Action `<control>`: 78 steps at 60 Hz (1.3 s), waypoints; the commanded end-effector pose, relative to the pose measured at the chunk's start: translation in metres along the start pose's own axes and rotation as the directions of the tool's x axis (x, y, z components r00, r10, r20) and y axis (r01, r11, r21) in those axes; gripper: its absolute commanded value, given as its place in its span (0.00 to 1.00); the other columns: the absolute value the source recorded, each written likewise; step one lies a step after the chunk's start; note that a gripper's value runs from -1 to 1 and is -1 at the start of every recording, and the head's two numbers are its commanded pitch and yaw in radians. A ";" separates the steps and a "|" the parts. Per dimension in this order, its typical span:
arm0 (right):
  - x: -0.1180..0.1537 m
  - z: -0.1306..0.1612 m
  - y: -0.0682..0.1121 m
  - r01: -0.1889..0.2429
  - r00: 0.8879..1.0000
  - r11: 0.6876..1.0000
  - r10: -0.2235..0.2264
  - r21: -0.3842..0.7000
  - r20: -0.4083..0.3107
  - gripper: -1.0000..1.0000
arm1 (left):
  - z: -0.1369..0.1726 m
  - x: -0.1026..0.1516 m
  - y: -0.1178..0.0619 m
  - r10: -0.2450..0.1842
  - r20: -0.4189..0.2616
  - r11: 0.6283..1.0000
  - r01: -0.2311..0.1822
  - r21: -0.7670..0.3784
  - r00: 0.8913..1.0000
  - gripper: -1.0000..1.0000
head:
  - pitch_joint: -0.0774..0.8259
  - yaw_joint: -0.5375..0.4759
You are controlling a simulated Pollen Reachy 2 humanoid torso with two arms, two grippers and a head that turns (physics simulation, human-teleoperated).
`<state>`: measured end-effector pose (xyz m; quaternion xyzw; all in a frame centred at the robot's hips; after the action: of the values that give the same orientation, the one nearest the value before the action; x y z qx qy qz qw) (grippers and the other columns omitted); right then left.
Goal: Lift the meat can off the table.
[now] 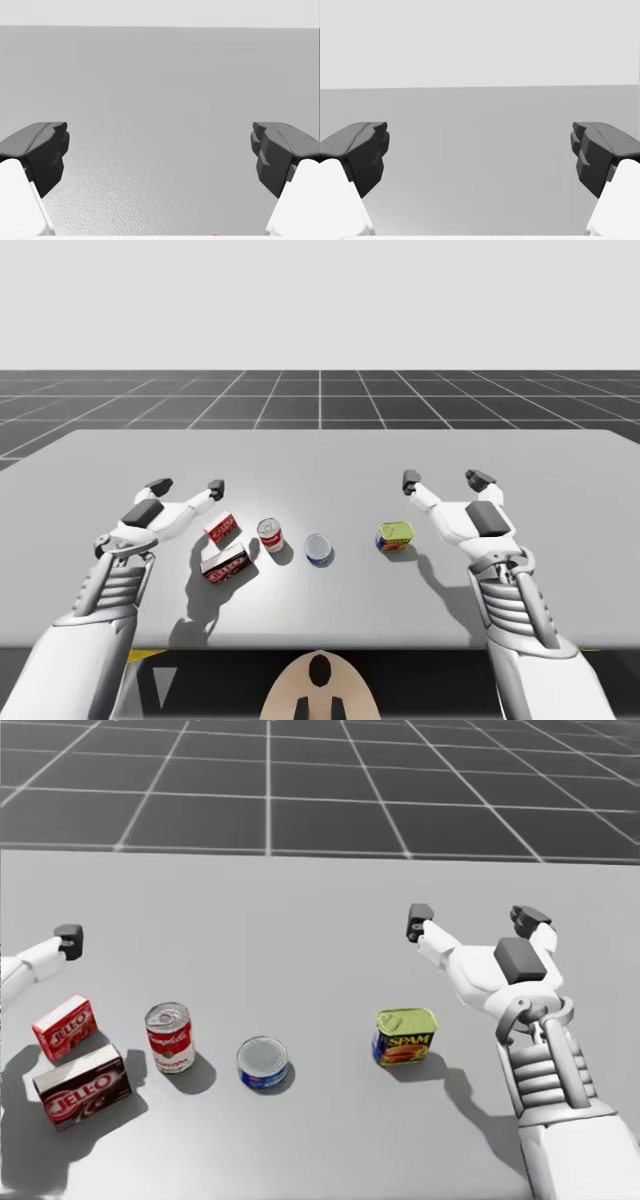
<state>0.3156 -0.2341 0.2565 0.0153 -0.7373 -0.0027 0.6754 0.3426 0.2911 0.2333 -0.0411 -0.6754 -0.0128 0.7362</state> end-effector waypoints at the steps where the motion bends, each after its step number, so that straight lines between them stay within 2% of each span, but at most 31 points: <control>1: -0.002 0.000 0.002 -0.001 1.000 1.000 0.001 0.002 -0.007 0.00 | 0.001 0.002 0.001 0.004 0.006 1.000 -0.004 0.000 1.000 0.00 | 0.72 0.35; 16: -0.003 0.000 0.003 -0.010 1.000 1.000 0.010 0.002 -0.007 0.00 | 0.002 0.004 0.001 0.011 0.013 1.000 -0.011 -0.002 1.000 0.00 | 0.83 0.24; 24: -0.002 0.000 0.005 -0.023 1.000 1.000 0.023 -0.005 -0.007 0.00 | 0.002 0.005 0.001 0.011 0.015 1.000 -0.011 0.003 1.000 0.00 | 0.83 0.23; 27: 0.000 0.003 0.008 0.010 0.999 1.000 -0.010 0.011 -0.032 0.00 | 0.002 0.004 0.001 0.012 0.014 1.000 -0.012 0.008 1.000 0.00 | 0.82 0.24; 29: 0.001 0.005 0.010 0.014 0.999 1.000 -0.014 0.002 -0.051 0.00 | 0.002 0.004 0.002 0.014 0.013 1.000 -0.014 0.012 1.000 0.00 | 0.82 0.24; 31: 0.003 0.010 0.013 0.063 0.994 0.997 -0.059 0.038 -0.091 0.00 | 0.002 0.004 0.002 0.014 0.011 1.000 -0.014 0.015 1.000 0.00 | 0.81 0.25; 34: 0.003 0.018 0.019 0.038 0.995 0.997 -0.031 0.070 -0.090 0.00 | 0.001 0.003 0.002 0.014 0.009 1.000 -0.014 0.017 1.000 0.00 | 0.81 0.25; 39: 0.004 0.038 0.033 0.021 0.993 0.997 -0.012 0.073 -0.118 0.00 | 0.001 0.003 0.001 0.012 0.005 1.000 -0.012 0.019 1.000 0.00 | 0.81 0.25; 43: 0.003 0.046 0.039 0.024 0.993 0.997 -0.015 0.072 -0.120 0.00 | 0.001 0.003 0.001 0.012 0.005 1.000 -0.012 0.020 1.000 0.00 | 0.81 0.25; 46: -0.001 0.055 0.046 0.022 0.992 0.996 -0.011 0.083 -0.125 0.00 | 0.001 0.002 0.001 0.010 0.004 1.000 -0.010 0.021 1.000 0.00 | 0.81 0.26; 52: -0.013 0.070 0.057 0.056 0.988 0.992 -0.039 0.111 -0.152 0.00 | 0.000 0.001 0.001 0.009 0.001 1.000 -0.009 0.021 1.000 0.00 | 0.81 0.26; 59: -0.032 0.082 0.067 0.065 0.983 0.990 -0.043 0.123 -0.179 0.00 | 0.000 0.001 0.001 0.007 -0.003 1.000 -0.007 0.025 1.000 0.00 | 0.82 0.26; 67: -0.049 0.084 0.068 0.076 0.977 0.991 -0.052 0.108 -0.206 0.00 | 0.000 0.000 0.001 0.004 -0.008 1.000 -0.004 0.027 1.000 0.00 | 0.82 0.26; 74: -0.066 0.084 0.070 0.107 0.962 0.991 -0.084 0.078 -0.260 0.00 | -0.001 -0.001 0.001 0.000 -0.010 1.000 0.000 0.029 1.000 0.00 | 0.82 0.26; 78: -0.076 0.080 0.070 0.086 0.960 0.995 -0.069 0.051 -0.271 0.00 | -0.001 -0.001 0.001 -0.002 -0.013 1.000 0.003 0.030 1.000 0.00 | 0.82 0.26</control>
<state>0.2412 -0.1813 0.1967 0.0426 -0.6564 0.0402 0.7521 0.3432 0.2920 0.2328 -0.0315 -0.6724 -0.0031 0.7395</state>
